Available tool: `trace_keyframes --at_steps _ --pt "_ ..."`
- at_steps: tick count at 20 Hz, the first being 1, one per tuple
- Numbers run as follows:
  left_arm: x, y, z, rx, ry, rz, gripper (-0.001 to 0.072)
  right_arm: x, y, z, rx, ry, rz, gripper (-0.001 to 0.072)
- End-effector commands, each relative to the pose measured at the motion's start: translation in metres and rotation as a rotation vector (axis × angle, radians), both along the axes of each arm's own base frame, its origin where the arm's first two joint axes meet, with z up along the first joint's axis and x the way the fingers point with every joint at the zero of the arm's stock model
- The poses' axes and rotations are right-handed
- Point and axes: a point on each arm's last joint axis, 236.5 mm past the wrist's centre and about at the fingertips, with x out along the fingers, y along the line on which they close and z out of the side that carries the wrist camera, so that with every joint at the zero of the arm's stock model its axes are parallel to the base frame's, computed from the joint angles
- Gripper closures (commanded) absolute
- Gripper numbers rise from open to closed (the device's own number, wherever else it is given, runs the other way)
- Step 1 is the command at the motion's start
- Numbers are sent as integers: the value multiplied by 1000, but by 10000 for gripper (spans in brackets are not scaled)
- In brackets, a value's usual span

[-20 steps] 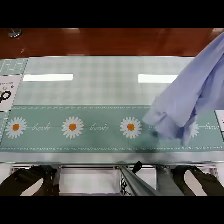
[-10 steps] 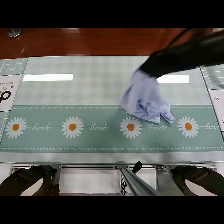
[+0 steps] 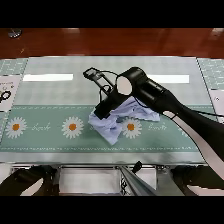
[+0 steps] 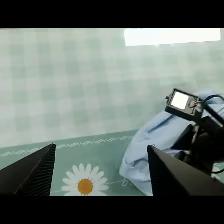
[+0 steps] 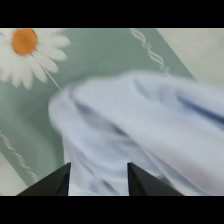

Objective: Fold the shirts.

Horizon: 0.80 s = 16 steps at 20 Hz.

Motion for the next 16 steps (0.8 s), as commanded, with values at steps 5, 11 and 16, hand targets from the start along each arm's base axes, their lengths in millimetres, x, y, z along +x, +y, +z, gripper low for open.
trace_keyframes --at_steps 5,11,16 --pt "17 -21 -161 105 376 -40 3 102 -252 105 -383 -378 -433 276" --pt "-36 -71 -336 -97 700 -96 2 94 -411 114 -166 -216 -914 220" --pt "-52 -111 -386 -336 722 -117 3 93 -453 96 40 -156 -1093 222"
